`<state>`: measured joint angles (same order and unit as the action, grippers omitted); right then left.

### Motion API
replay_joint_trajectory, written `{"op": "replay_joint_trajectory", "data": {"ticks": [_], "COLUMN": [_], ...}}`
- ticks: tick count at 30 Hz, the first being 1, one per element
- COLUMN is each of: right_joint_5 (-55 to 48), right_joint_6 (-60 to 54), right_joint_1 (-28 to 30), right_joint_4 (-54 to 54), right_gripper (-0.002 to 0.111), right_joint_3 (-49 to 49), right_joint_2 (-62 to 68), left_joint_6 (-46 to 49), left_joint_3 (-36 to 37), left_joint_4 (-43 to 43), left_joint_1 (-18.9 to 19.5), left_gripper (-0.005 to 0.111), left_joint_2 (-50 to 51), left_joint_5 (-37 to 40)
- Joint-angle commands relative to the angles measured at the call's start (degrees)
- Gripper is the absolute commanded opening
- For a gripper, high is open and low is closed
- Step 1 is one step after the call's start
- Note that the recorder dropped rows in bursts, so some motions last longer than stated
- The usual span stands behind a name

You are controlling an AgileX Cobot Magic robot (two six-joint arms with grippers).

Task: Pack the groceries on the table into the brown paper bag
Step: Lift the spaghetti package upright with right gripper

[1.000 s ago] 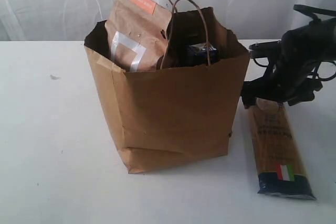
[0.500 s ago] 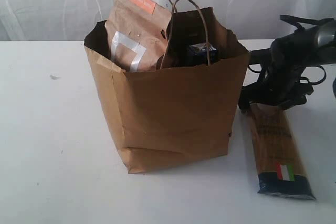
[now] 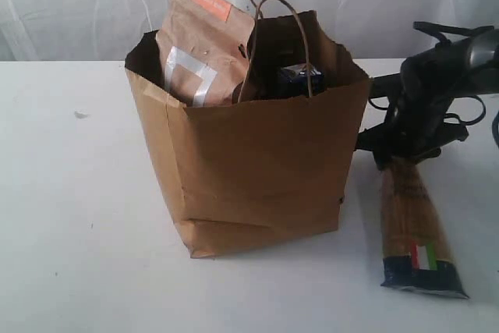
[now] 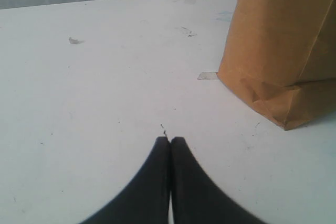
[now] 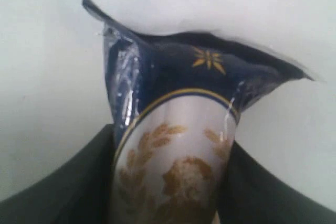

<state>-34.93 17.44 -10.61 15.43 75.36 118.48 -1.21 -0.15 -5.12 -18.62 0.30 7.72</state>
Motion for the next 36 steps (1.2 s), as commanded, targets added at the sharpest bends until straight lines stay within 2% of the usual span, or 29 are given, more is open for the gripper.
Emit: {"op": "replay_joint_trajectory", "data": {"ticks": [1, 2, 11, 27, 36], "right_joint_5": [-3.71, -3.71, -3.44, -4.20, -5.51], "right_joint_6": [-0.75, -0.75, -1.13, -4.00, -4.80], "right_joint_1": [0.37, 0.37, 0.37, 0.37, -2.76], "right_joint_4": [-2.33, -2.33, -2.78, -3.08, -2.98], "right_gripper": [0.006, 0.000, 0.000, 0.000, 0.000], "right_joint_3": [-0.56, -0.56, -0.56, -0.56, -0.56], "right_joint_2": [1.16, 1.16, -4.17, -25.05, -35.40], "left_joint_6": [-0.04, -0.04, -0.04, -0.04, -0.04], "left_joint_3": [0.15, 0.15, 0.15, 0.15, 0.15], "left_joint_4": [-0.61, -0.61, -0.61, -0.61, -0.61], "left_joint_1": [0.16, 0.16, 0.16, 0.16, 0.16], "left_gripper": [0.000, 0.000, 0.000, 0.000, 0.000], "left_joint_2": [-0.30, -0.30, -0.30, -0.30, -0.30], "left_joint_5": [-0.05, -0.05, -0.05, -0.05, -0.05]}}
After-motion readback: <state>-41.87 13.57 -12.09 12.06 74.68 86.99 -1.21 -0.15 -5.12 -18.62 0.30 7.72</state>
